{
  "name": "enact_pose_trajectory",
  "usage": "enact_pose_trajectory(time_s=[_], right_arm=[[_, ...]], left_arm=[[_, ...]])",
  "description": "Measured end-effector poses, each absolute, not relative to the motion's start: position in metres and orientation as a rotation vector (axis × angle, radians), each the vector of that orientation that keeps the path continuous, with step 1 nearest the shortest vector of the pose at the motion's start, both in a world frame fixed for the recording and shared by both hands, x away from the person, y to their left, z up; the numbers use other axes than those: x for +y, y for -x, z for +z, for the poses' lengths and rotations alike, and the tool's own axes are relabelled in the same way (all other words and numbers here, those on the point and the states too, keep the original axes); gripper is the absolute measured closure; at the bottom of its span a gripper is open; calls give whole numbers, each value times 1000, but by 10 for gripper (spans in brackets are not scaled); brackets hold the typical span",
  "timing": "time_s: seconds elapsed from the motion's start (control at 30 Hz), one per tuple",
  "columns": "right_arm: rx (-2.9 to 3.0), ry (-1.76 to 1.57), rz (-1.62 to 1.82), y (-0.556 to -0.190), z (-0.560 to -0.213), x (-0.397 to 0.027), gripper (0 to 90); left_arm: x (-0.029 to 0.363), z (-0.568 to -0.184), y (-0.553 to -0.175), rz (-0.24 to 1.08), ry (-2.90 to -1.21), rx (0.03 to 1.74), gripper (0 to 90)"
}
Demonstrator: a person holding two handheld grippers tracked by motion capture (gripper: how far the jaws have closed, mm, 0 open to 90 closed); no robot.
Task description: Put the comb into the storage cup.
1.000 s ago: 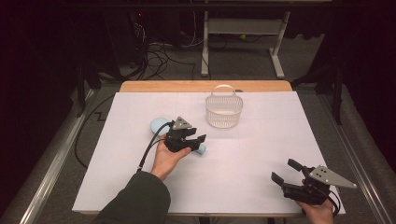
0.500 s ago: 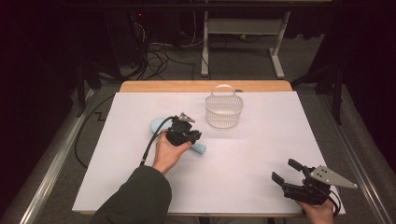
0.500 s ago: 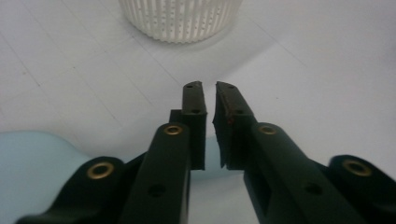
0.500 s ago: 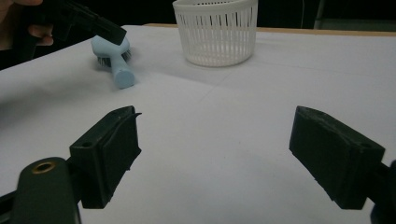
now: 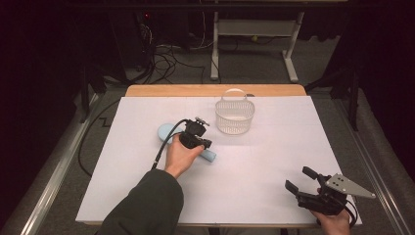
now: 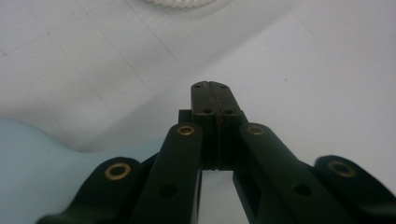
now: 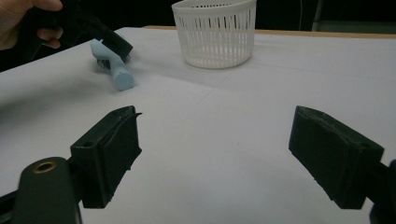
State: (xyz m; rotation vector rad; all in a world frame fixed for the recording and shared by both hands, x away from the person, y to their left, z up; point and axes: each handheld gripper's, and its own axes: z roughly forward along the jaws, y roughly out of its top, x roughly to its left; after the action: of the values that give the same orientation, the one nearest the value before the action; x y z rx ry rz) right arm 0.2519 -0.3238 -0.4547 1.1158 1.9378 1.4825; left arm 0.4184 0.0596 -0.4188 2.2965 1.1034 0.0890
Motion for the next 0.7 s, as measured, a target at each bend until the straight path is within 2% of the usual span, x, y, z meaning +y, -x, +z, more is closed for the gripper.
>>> enact_pose_trajectory(time_s=[0.33, 0.7], right_arm=[[1946, -1110, 1482, -252, -455, -324, 168], [1949, -1117, 1477, -252, -455, -323, 169]], left_arm=[[39, -423, -423, 67, -2345, 1106, 900], [40, -428, -427, 13, -2368, 1126, 900]])
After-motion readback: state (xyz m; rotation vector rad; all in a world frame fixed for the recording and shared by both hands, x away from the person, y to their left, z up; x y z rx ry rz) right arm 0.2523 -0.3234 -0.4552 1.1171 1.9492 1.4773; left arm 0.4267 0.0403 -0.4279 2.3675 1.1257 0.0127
